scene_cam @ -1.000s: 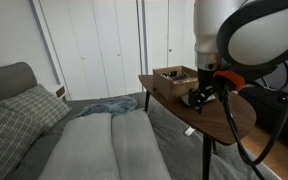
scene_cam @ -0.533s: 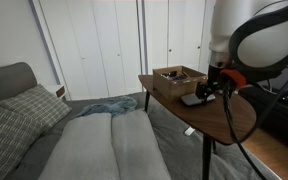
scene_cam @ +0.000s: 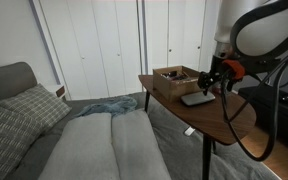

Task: Move the green marker from the box to the container

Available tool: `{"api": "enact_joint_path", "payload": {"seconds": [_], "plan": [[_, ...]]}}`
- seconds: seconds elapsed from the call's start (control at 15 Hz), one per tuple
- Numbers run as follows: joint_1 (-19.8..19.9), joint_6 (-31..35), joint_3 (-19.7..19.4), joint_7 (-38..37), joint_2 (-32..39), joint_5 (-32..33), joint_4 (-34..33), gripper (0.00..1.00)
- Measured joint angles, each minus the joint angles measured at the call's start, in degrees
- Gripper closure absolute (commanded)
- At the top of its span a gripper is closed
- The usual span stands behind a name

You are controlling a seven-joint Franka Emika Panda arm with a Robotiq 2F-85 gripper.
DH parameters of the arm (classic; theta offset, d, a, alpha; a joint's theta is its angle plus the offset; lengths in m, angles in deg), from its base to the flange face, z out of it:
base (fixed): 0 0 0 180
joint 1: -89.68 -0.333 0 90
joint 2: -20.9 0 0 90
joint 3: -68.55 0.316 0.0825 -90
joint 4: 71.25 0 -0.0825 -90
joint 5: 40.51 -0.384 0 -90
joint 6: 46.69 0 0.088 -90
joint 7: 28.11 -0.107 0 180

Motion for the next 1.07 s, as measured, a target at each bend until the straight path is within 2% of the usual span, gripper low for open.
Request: {"api": "enact_joint_path", "payload": {"seconds": [0.4, 0.67, 0.87, 1.07], "plan": [[-0.9, -0.6, -0.5, 0.3, -0.2, -0.3, -2.3, 0.0], [-2.6, -8.4, -4.4, 4.8, -2.4, -1.5, -10.9, 0.0], [-2.6, -10.6, -9.7, 13.3, -1.9, -2.7, -18.1, 0.0], [-3.2, -10.5, -15.2, 25.2, 3.4, -4.2, -24.1, 0.0]]}}
